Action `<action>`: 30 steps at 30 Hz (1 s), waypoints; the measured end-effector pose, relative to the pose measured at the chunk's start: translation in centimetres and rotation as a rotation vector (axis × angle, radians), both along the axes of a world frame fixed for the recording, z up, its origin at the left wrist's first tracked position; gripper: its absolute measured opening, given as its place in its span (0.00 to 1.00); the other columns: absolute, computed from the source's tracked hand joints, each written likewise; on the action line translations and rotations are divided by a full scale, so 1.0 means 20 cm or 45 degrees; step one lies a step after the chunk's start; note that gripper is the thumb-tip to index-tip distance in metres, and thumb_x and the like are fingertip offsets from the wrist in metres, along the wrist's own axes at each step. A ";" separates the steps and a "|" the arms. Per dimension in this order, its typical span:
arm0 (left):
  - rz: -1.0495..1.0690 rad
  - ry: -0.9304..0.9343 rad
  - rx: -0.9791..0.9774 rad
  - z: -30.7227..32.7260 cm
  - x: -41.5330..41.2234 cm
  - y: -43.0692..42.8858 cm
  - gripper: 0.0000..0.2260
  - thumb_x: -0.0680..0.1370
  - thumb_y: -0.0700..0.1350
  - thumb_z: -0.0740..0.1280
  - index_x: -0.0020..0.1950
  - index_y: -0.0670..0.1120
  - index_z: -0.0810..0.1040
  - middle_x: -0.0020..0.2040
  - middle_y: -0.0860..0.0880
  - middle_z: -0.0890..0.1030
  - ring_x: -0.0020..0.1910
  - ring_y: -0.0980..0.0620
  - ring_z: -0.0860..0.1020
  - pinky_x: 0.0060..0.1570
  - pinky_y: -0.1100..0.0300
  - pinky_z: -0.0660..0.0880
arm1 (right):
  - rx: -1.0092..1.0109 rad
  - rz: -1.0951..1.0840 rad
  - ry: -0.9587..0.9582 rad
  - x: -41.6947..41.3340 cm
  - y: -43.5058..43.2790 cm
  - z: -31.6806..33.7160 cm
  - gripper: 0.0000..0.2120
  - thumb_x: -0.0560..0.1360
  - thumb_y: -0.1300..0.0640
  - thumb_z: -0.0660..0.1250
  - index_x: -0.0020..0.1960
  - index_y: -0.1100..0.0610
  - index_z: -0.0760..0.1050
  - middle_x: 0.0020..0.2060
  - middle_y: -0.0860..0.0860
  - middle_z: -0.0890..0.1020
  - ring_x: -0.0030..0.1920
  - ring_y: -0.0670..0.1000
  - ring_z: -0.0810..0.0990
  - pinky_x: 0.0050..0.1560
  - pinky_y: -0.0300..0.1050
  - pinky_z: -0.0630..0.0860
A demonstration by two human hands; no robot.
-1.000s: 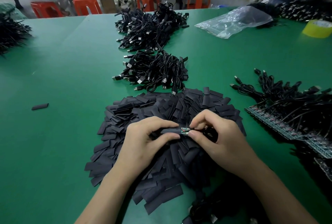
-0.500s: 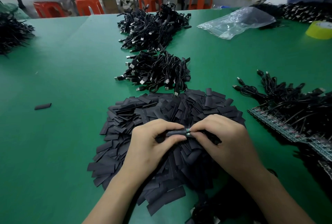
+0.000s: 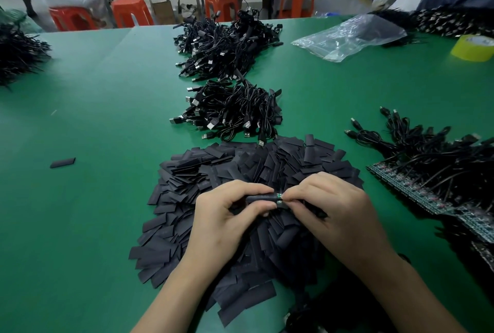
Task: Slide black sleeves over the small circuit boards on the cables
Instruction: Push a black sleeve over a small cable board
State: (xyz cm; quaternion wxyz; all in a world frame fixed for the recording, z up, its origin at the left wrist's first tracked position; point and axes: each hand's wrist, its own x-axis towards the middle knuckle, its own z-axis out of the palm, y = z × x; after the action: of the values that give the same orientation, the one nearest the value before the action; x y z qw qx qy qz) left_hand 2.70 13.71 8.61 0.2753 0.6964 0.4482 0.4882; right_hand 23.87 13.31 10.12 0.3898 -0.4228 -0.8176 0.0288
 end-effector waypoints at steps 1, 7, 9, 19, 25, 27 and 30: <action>-0.002 0.001 -0.003 0.00 0.00 0.00 0.07 0.74 0.45 0.78 0.51 0.50 0.87 0.44 0.57 0.86 0.42 0.56 0.85 0.47 0.64 0.78 | 0.010 -0.003 -0.002 0.00 0.00 0.00 0.03 0.78 0.59 0.71 0.48 0.55 0.84 0.42 0.46 0.83 0.43 0.51 0.81 0.42 0.49 0.78; -0.011 0.086 0.074 0.01 0.00 0.00 0.09 0.73 0.48 0.77 0.52 0.49 0.88 0.47 0.59 0.86 0.49 0.59 0.84 0.51 0.67 0.76 | 0.008 0.018 0.072 -0.02 -0.01 -0.02 0.01 0.77 0.60 0.73 0.47 0.56 0.84 0.43 0.46 0.84 0.44 0.49 0.82 0.43 0.49 0.78; -0.009 0.084 0.081 0.01 0.00 0.00 0.09 0.74 0.47 0.78 0.52 0.49 0.88 0.48 0.58 0.86 0.49 0.59 0.84 0.52 0.67 0.76 | -0.033 0.007 0.111 -0.03 -0.01 -0.01 0.01 0.77 0.58 0.73 0.48 0.55 0.84 0.44 0.45 0.84 0.46 0.47 0.82 0.45 0.47 0.79; 0.056 0.037 0.174 0.02 0.02 -0.01 0.08 0.74 0.44 0.77 0.52 0.46 0.88 0.48 0.57 0.86 0.49 0.59 0.84 0.52 0.68 0.75 | -0.058 -0.121 0.200 -0.04 -0.02 -0.02 0.05 0.75 0.54 0.74 0.47 0.54 0.85 0.43 0.43 0.85 0.45 0.43 0.83 0.47 0.42 0.79; 0.041 0.053 0.214 0.02 0.02 -0.02 0.08 0.73 0.42 0.78 0.52 0.45 0.88 0.48 0.56 0.86 0.49 0.59 0.84 0.52 0.68 0.75 | -0.049 -0.079 0.207 -0.03 -0.01 -0.03 0.06 0.76 0.52 0.74 0.46 0.55 0.85 0.43 0.44 0.85 0.45 0.44 0.83 0.47 0.43 0.79; 0.039 0.059 0.219 0.02 0.03 -0.02 0.08 0.73 0.41 0.78 0.52 0.45 0.88 0.48 0.56 0.86 0.49 0.59 0.84 0.52 0.67 0.76 | -0.047 -0.067 0.211 -0.04 -0.01 -0.03 0.07 0.77 0.52 0.73 0.46 0.55 0.85 0.43 0.44 0.85 0.45 0.44 0.83 0.47 0.43 0.79; 0.039 0.054 0.212 0.02 0.03 -0.03 0.08 0.73 0.41 0.78 0.51 0.45 0.88 0.48 0.56 0.86 0.49 0.59 0.84 0.52 0.66 0.77 | -0.045 -0.059 0.215 -0.04 -0.01 -0.02 0.07 0.77 0.52 0.72 0.47 0.55 0.85 0.43 0.44 0.85 0.45 0.44 0.83 0.47 0.43 0.79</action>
State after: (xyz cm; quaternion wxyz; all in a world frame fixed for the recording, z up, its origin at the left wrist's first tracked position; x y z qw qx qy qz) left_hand 3.27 13.19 9.04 0.1994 0.7201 0.4226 0.5129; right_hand 23.15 13.05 9.63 0.4505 -0.4446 -0.7711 0.0699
